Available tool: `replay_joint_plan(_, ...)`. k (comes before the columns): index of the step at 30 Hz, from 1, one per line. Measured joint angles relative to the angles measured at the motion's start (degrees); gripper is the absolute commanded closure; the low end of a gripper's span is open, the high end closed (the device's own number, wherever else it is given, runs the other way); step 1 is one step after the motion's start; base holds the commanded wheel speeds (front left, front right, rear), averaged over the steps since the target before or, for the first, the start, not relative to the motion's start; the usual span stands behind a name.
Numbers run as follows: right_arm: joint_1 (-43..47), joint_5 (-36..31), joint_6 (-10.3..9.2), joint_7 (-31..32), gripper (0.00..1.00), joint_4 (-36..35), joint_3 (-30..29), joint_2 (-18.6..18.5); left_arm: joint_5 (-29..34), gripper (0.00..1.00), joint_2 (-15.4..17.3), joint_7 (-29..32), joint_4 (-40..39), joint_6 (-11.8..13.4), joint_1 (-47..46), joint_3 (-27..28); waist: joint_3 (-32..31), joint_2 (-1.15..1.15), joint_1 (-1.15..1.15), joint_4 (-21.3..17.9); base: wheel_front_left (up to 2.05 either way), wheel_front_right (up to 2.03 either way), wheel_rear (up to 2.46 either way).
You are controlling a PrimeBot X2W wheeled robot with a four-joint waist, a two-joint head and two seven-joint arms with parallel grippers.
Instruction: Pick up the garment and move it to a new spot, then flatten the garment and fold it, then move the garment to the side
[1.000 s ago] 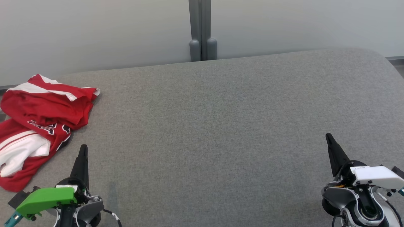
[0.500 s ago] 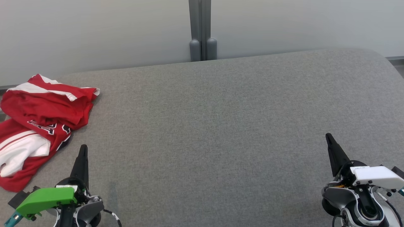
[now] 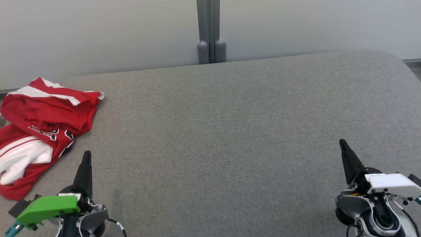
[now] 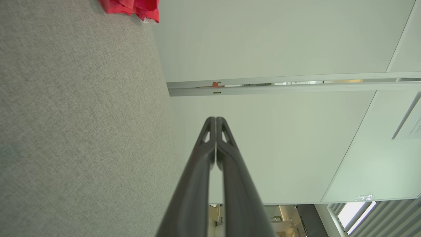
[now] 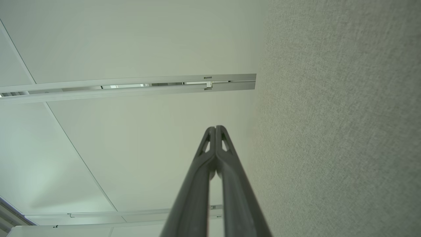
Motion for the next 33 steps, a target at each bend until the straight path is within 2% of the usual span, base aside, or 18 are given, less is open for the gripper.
replay_joint_plan(14,0.04,0.0,0.0,0.0,1.0,0.1,0.0,0.02,0.0,1.0,-0.02,0.0,0.09,0.01,0.04,-0.01,0.0,0.0,0.0,0.0,0.0,0.0,0.0)
replay_joint_plan(15,0.17,0.01,-0.01,-0.01,0.0,0.43,0.0,0.07,0.0,0.0,-0.05,-0.04,0.41,0.03,0.16,-0.05,0.0,0.0,0.0,0.0,0.0,0.0,0.0)
replay_joint_plan(16,0.6,0.01,-0.01,-0.01,1.0,0.96,0.03,0.21,0.0,1.0,-0.2,-0.05,0.99,0.09,0.62,-0.11,0.0,0.0,0.0,0.0,0.0,0.0,0.0)
replay_joint_plan(17,1.15,0.01,-0.01,-0.02,0.0,1.51,0.08,0.36,0.0,0.0,-0.35,-0.05,1.57,0.11,1.14,-0.16,0.0,0.0,0.0,0.0,0.0,0.0,0.0)
replay_joint_plan(25,2.55,-0.69,-0.02,-1.65,0.0,2.35,1.33,0.63,0.7,0.0,-0.62,-1.77,2.04,0.12,2.76,-1.66,-0.01,0.0,0.0,-0.01,0.0,0.0,0.0)
replay_joint_plan(33,2.75,-5.77,-0.02,-3.86,0.0,1.2,2.11,0.59,4.89,0.0,-0.62,-3.87,0.99,0.13,3.29,-2.69,0.01,0.0,0.0,-0.02,0.0,0.0,0.0)
